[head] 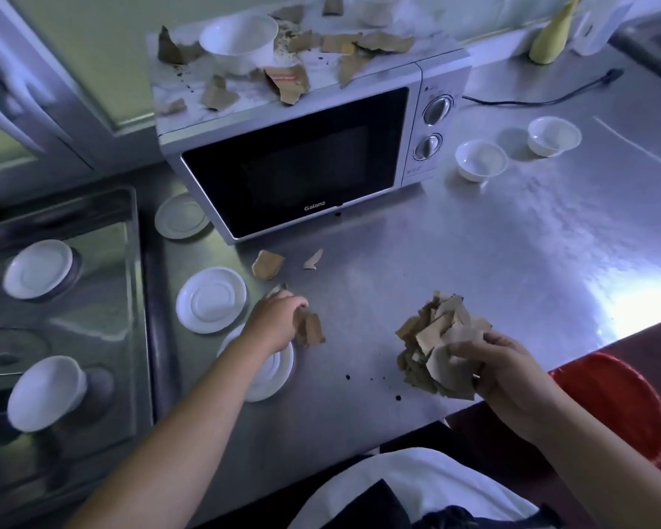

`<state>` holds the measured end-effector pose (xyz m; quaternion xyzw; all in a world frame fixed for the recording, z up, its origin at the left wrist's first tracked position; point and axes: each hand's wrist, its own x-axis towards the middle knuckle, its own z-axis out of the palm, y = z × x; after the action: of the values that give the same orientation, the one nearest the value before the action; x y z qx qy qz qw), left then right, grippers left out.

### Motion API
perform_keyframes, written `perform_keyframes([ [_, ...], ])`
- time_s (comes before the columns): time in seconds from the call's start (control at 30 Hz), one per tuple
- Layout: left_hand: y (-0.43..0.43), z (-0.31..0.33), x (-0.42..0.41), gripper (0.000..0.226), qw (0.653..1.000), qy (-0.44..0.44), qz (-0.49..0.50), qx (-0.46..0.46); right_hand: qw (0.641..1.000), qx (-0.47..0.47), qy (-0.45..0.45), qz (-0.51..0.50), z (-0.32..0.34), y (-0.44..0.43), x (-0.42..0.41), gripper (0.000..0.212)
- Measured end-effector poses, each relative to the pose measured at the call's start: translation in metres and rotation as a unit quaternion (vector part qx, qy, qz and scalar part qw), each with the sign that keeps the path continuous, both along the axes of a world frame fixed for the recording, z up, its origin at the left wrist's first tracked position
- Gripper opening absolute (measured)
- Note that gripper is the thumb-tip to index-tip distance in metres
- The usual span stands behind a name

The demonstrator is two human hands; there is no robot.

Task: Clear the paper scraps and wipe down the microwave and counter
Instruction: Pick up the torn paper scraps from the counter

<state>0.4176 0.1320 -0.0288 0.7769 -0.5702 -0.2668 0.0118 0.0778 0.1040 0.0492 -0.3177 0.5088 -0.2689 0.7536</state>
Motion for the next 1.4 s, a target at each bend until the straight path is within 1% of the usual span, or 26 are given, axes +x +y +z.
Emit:
perform_keyframes([
  [0.1, -0.013, -0.004, 0.013, 0.036, 0.996, -0.066, -0.040, 0.043, 1.000, 0.008, 0.005, -0.011, -0.002, 0.000, -0.009, 0.033],
  [0.17, -0.019, -0.005, 0.017, 0.034, 0.994, -0.077, -0.052, 0.055, 1.000, 0.009, 0.007, -0.012, -0.002, 0.001, -0.015, 0.028],
  [0.23, -0.025, -0.005, 0.019, 0.025, 0.993, -0.083, -0.066, 0.046, 1.000, 0.006, 0.006, -0.012, -0.002, 0.001, -0.018, 0.023],
  [0.3, -0.029, -0.004, 0.020, 0.017, 0.992, -0.089, -0.079, 0.035, 1.000, 0.009, 0.007, -0.020, -0.003, -0.001, -0.021, 0.025],
  [0.37, -0.031, -0.001, 0.021, 0.017, 0.994, -0.070, -0.079, 0.035, 0.999, 0.015, 0.009, -0.027, -0.003, -0.001, -0.022, 0.025],
  [0.5, -0.030, 0.006, 0.021, 0.019, 0.996, 0.040, -0.062, 0.053, 0.999, 0.028, 0.008, -0.043, -0.005, 0.001, -0.025, 0.024],
  [0.57, -0.031, 0.007, 0.016, 0.026, 0.993, 0.079, -0.068, 0.062, 0.998, 0.033, 0.011, -0.055, -0.007, 0.002, -0.026, 0.030],
  [0.63, -0.029, 0.004, 0.008, 0.035, 0.990, 0.089, -0.077, 0.072, 0.997, 0.039, 0.015, -0.064, -0.009, 0.004, -0.027, 0.040],
  [0.7, -0.025, -0.002, 0.002, 0.043, 0.991, 0.079, -0.079, 0.073, 0.996, 0.046, 0.013, -0.069, -0.010, 0.006, -0.027, 0.043],
  [0.77, -0.025, -0.008, -0.001, 0.043, 0.993, 0.053, -0.083, 0.066, 0.996, 0.049, 0.012, -0.072, -0.010, 0.006, -0.027, 0.045],
  [0.8, -0.026, -0.009, -0.001, 0.039, 0.993, 0.031, -0.089, 0.064, 0.996, 0.048, 0.012, -0.073, -0.010, 0.006, -0.027, 0.045],
  [0.9, -0.033, -0.011, -0.004, 0.016, 0.988, -0.045, -0.129, 0.073, 0.996, 0.046, 0.019, -0.078, -0.010, 0.005, -0.030, 0.045],
  [0.97, -0.033, -0.013, -0.005, 0.012, 0.988, -0.050, -0.128, 0.071, 0.995, 0.049, 0.024, -0.082, -0.010, 0.006, -0.032, 0.042],
  [1.0, -0.032, -0.013, -0.005, 0.012, 0.991, -0.037, -0.116, 0.059, 0.995, 0.050, 0.026, -0.082, -0.010, 0.007, -0.033, 0.040],
  [1.07, -0.031, -0.009, 0.000, 0.011, 0.997, 0.045, -0.046, 0.030, 0.995, 0.049, 0.028, -0.079, -0.010, 0.008, -0.033, 0.037],
  [1.13, -0.035, 0.000, 0.014, 0.015, 0.990, 0.134, 0.049, 0.017, 0.995, 0.047, 0.028, -0.078, -0.010, 0.007, -0.031, 0.035],
  [1.17, -0.038, 0.007, 0.023, 0.017, 0.985, 0.150, 0.081, 0.013, 0.996, 0.046, 0.028, -0.077, -0.010, 0.006, -0.031, 0.035],
  [1.2, -0.041, 0.013, 0.033, 0.018, 0.985, 0.146, 0.095, 0.015, 0.995, 0.047, 0.029, -0.078, -0.010, 0.005, -0.031, 0.035],
  [1.23, -0.045, 0.017, 0.043, 0.019, 0.988, 0.124, 0.092, 0.020, 0.995, 0.048, 0.030, -0.078, -0.010, 0.005, -0.033, 0.035],
  [1.33, -0.051, 0.024, 0.065, 0.017, 0.997, -0.005, 0.055, 0.062, 0.996, 0.045, 0.030, -0.071, -0.009, 0.005, -0.036, 0.035],
  [1.4, -0.049, 0.024, 0.070, 0.014, 0.994, -0.047, 0.056, 0.086, 0.996, 0.042, 0.027, -0.073, -0.010, 0.006, -0.037, 0.034],
])
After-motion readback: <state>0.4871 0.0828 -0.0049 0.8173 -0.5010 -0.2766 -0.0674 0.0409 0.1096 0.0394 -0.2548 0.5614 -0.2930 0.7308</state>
